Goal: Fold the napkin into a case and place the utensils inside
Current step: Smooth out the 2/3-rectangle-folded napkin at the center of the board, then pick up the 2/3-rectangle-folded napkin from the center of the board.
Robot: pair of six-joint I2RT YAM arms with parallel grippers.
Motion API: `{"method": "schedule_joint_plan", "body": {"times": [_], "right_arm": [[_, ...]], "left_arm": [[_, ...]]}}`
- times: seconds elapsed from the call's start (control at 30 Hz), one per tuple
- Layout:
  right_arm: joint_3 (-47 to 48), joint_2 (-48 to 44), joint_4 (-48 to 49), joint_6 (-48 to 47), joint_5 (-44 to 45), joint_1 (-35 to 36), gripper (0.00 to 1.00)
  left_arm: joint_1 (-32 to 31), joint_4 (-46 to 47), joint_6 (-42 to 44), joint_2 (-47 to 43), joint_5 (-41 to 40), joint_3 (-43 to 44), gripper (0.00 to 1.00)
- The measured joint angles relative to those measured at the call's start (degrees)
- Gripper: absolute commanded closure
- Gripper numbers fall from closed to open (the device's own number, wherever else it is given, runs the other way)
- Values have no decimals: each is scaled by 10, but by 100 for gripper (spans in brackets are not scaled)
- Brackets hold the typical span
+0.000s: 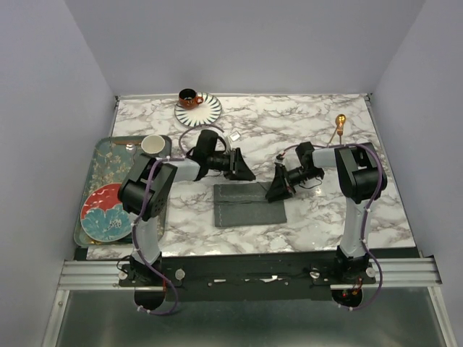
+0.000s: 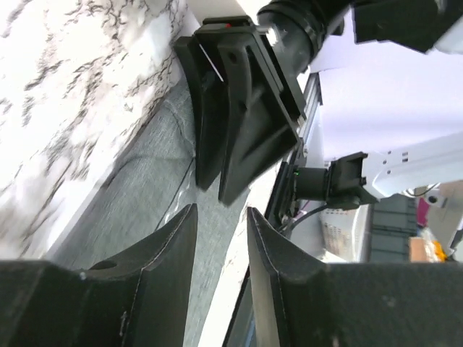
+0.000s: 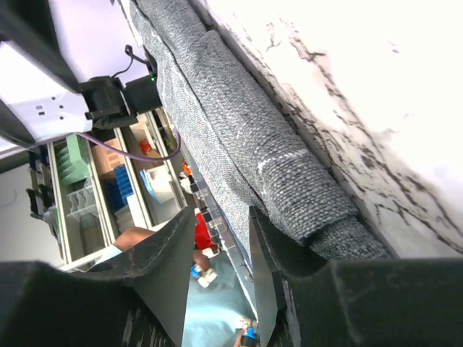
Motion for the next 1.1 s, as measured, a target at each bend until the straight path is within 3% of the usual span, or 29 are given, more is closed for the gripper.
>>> {"method": "schedule_joint_plan", "body": {"times": [0.13, 0.27, 0.37, 0.67, 0.93, 1.1], "right_arm": [[0, 0, 3, 12, 7, 0, 62], [-1, 0, 7, 14, 14, 0, 66], [-2, 0, 16, 17, 19, 0, 68], [-14, -7, 45, 37, 22, 7, 69], [-28, -68, 50, 63, 46, 12, 64], [-16, -142, 25, 54, 47, 12, 64]], "left_arm": [[30, -3, 25, -42, 12, -45, 63], [54, -37, 57, -1, 14, -75, 64], [79, -71, 77, 37, 47, -61, 65], [108, -184, 182, 37, 62, -11, 61], [102, -304, 349, -136, -24, -13, 59], [30, -319, 499, -283, -147, -63, 57]]}}
